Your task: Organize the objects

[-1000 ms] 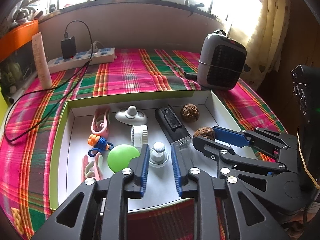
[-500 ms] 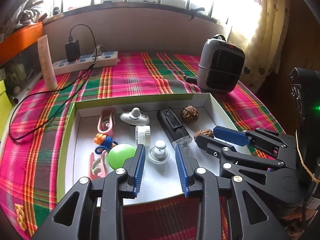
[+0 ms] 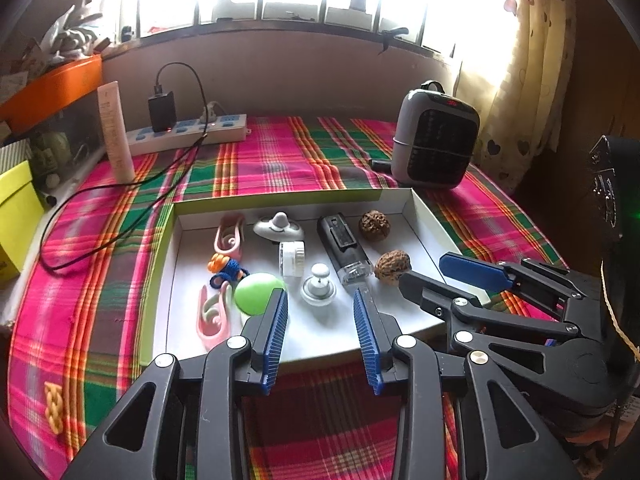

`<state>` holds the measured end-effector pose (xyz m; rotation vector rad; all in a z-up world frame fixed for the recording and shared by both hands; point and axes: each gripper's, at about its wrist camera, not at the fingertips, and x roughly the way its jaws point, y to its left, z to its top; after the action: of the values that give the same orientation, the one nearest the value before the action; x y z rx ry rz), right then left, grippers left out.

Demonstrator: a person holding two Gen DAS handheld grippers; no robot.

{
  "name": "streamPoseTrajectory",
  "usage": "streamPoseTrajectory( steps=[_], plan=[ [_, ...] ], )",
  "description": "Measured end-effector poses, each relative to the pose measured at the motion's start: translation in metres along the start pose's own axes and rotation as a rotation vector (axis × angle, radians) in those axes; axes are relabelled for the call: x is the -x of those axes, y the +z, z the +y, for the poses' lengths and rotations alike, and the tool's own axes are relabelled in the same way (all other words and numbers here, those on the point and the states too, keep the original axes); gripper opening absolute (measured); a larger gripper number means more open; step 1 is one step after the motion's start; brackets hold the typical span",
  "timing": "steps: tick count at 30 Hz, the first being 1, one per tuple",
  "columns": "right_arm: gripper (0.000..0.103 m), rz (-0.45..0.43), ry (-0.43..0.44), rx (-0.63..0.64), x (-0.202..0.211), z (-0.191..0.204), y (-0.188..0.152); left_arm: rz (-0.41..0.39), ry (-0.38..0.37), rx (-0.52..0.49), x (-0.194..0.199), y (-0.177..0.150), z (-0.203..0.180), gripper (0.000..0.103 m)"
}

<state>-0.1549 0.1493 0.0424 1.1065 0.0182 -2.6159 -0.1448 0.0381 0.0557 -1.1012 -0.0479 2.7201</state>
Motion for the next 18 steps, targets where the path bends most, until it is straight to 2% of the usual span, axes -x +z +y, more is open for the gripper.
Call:
streamPoseTrajectory(
  steps=[7, 18],
  plan=[
    [0.042, -0.017, 0.007, -0.001, 0.017, 0.006, -0.010, -0.014, 0.008, 0.011, 0.017, -0.011, 0.001, 0.033],
    [0.042, -0.002, 0.005, -0.002, 0.029, 0.017, -0.034, 0.013, 0.069, 0.023, 0.031, -0.041, 0.003, 0.033]
  ],
)
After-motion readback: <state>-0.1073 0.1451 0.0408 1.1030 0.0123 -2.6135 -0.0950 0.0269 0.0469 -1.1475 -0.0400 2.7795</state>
